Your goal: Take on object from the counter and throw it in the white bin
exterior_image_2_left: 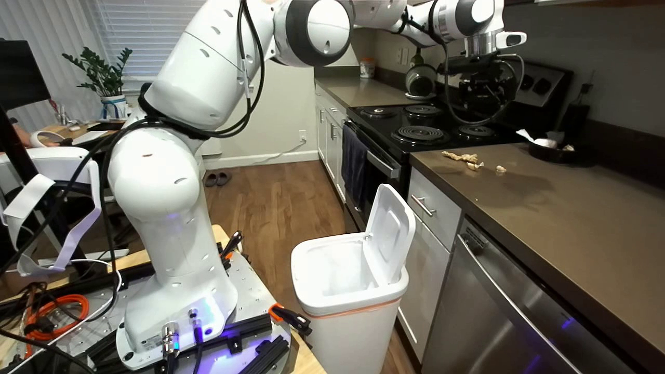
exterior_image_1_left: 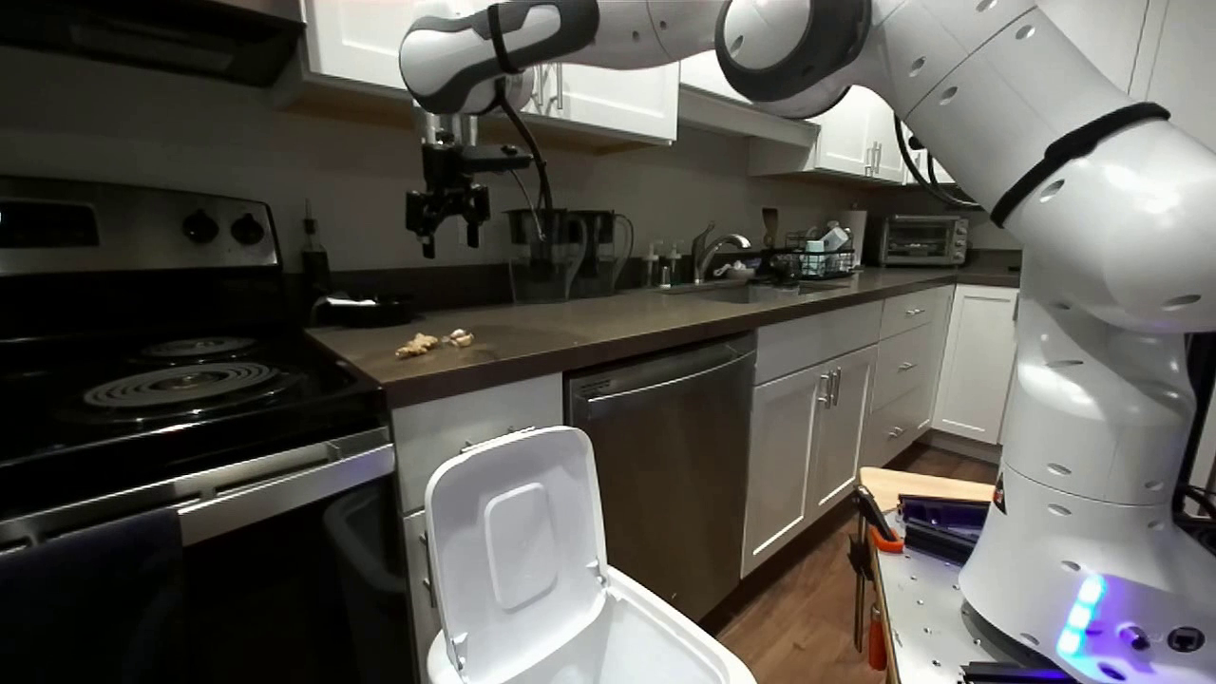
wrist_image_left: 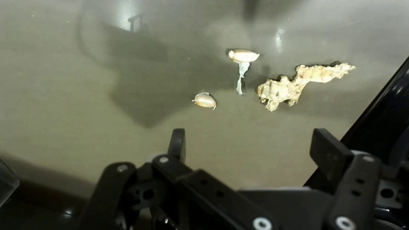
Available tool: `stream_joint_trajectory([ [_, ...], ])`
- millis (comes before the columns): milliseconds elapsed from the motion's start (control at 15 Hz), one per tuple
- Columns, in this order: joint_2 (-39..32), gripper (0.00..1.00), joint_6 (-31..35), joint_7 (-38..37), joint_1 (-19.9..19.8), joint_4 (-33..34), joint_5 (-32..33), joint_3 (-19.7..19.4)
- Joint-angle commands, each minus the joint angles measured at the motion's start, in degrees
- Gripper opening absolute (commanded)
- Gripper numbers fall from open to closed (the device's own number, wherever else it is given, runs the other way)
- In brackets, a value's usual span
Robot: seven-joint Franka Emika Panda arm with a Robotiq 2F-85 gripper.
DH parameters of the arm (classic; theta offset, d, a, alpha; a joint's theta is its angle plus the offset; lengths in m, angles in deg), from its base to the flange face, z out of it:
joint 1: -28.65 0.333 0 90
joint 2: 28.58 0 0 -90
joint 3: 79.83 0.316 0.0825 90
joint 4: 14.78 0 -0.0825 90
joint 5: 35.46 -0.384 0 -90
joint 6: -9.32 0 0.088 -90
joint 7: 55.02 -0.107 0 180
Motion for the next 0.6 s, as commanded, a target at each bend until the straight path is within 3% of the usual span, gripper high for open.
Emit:
stream_joint_trajectory([
  [0, -2.12, 1.00, 0.46, 0.56, -0.82, 1.15, -1.69, 0.95],
  [533, -3.44, 1.00, 1.45, 1.21, -0.80, -0.33, -1.70, 1.71],
])
